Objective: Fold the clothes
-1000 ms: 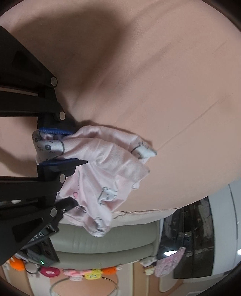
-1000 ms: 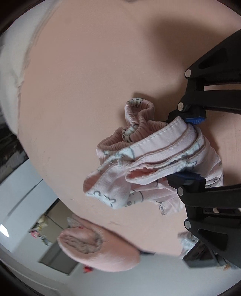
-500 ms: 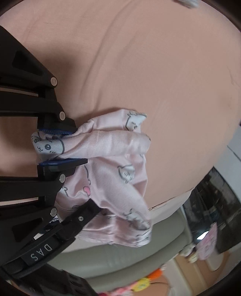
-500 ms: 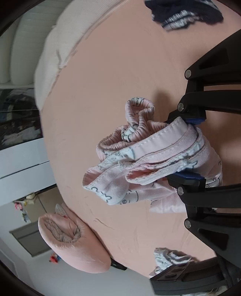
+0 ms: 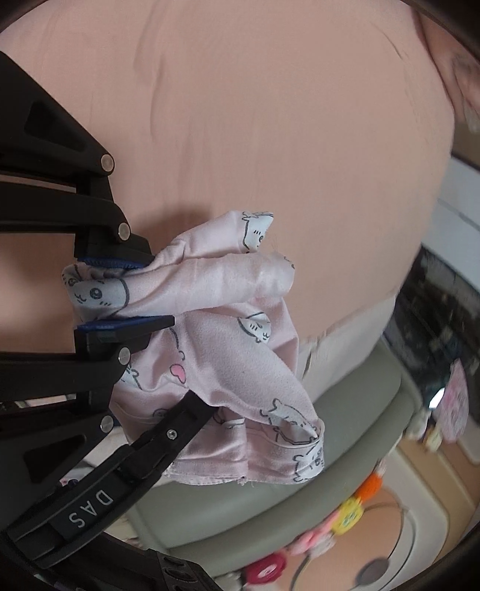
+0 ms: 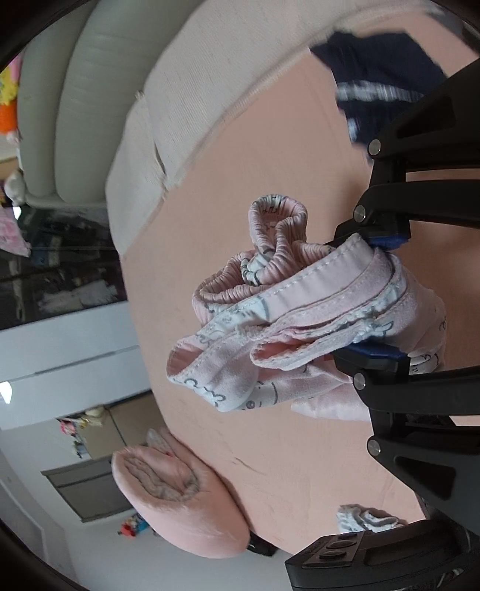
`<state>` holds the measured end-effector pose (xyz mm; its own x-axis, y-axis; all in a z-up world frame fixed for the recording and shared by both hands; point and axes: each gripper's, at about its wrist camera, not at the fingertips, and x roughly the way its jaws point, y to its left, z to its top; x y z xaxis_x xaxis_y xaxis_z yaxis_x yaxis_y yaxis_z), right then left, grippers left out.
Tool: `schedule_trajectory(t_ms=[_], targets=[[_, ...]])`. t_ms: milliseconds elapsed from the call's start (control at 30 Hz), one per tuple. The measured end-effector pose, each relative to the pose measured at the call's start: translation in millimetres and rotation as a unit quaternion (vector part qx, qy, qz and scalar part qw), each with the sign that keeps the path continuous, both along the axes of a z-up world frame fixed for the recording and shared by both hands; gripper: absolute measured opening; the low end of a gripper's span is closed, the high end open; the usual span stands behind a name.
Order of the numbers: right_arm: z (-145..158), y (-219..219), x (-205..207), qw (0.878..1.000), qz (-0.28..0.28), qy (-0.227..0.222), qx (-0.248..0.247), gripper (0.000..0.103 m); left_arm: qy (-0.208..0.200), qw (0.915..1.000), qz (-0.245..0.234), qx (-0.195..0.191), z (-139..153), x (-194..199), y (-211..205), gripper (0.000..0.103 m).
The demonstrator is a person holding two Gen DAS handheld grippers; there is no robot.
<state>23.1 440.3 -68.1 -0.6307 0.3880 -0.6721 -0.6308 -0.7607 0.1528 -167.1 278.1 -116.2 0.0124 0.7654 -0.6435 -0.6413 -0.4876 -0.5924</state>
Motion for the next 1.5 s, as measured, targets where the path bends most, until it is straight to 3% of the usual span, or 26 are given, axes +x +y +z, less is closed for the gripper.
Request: schedule_trajectory(t_ms=[333, 533, 700, 967, 1167, 1333, 1500], targets=[[57, 40, 86, 0.995, -0.076, 0.006, 0.062, 0.038, 0.033, 0.9934, -0.106, 0.029, 43, 85, 79, 0.019], [60, 62, 128, 0.991, -0.12, 0.001, 0.059, 0.038, 0.066, 0.9856, -0.154, 0.025, 51, 127, 133, 0.019], [50, 72, 149, 0.989, -0.143, 0.004, 0.046, 0.038, 0.033, 0.9849, -0.169, 0.022, 42, 132, 146, 0.019], [41, 98, 164, 0.985, -0.169, 0.045, -0.005, 0.038, 0.043, 0.9817, -0.184, 0.024, 44, 138, 160, 0.019], [40, 123, 167, 0.978, -0.177, 0.106, -0.035, 0.038, 0.008, 0.984, -0.173, 0.041, 51, 122, 160, 0.019], [14, 139, 178, 0.955, -0.21, 0.18, -0.106, 0.038, 0.007, 0.9853, -0.164, 0.047, 52, 114, 175, 0.019], [-20, 143, 186, 0.94, -0.226, 0.203, -0.154, 0.038, 0.02, 0.984, -0.174, 0.034, 29, 113, 183, 0.019]])
